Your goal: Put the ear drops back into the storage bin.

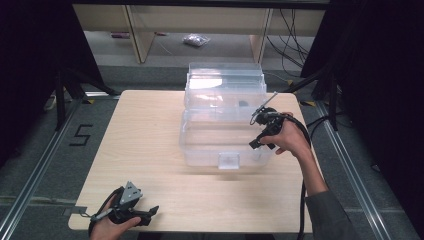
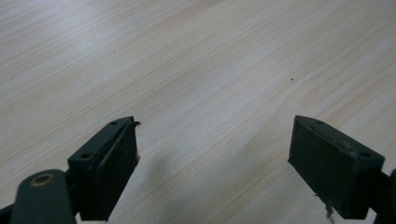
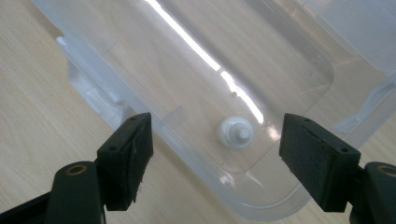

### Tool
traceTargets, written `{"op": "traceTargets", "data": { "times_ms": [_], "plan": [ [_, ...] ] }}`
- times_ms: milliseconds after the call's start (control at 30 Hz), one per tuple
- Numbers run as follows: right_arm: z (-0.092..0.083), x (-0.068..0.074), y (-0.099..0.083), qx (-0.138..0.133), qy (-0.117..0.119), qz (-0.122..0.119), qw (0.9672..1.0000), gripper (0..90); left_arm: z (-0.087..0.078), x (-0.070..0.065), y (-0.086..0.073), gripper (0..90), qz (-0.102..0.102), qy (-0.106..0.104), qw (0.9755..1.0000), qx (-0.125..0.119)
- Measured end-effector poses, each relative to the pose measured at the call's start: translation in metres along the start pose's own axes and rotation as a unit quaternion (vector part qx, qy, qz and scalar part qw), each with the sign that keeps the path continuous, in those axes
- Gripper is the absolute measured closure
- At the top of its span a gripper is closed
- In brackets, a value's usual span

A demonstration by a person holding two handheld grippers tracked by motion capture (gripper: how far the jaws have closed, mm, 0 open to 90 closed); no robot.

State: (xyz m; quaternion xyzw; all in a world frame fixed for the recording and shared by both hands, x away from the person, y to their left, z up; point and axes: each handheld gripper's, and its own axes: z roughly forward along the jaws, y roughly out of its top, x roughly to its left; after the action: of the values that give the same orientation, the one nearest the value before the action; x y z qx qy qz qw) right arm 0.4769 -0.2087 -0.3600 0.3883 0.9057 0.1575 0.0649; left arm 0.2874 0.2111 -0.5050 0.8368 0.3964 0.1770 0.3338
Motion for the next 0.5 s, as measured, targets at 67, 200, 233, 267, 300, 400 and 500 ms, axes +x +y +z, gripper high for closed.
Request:
{"op": "traceTargets", "data": {
  "times_ms": [67, 200, 233, 267, 300, 400, 500],
  "plan": [
    [-0.001, 0.002, -0.002, -0.003, 0.002, 0.004, 1.0000, 26.8, -0.001, 0.000, 0.000, 15.0, 0.001, -0.003, 1.0000, 0.003],
    [-0.004, 0.005, -0.006, -0.013, 0.002, 0.003, 0.9999, 26.7, 0.000, 0.000, 0.000, 15.0, 0.001, -0.001, 1.0000, 0.002],
    [-0.005, 0.007, -0.009, -0.016, 0.003, 0.002, 0.9999, 26.7, -0.001, 0.000, 0.000, 15.0, 0.000, -0.001, 1.0000, 0.002],
    [-0.006, 0.007, -0.009, -0.017, 0.001, -0.001, 0.9998, 26.7, -0.001, 0.000, 0.000, 15.0, 0.000, -0.001, 1.0000, 0.002],
    [-0.006, 0.007, -0.009, -0.017, 0.001, -0.001, 0.9998, 26.7, -0.001, 0.000, 0.000, 15.0, 0.000, -0.001, 1.0000, 0.002],
    [-0.008, 0.010, -0.014, -0.029, 0.007, -0.001, 0.9996, 26.7, -0.001, 0.000, 0.000, 15.0, 0.001, -0.001, 1.0000, 0.003],
    [-0.009, 0.011, -0.017, -0.027, 0.006, 0.000, 0.9996, 26.6, 0.000, 0.000, 0.000, 15.0, 0.001, -0.001, 1.0000, 0.003]
  ]
}}
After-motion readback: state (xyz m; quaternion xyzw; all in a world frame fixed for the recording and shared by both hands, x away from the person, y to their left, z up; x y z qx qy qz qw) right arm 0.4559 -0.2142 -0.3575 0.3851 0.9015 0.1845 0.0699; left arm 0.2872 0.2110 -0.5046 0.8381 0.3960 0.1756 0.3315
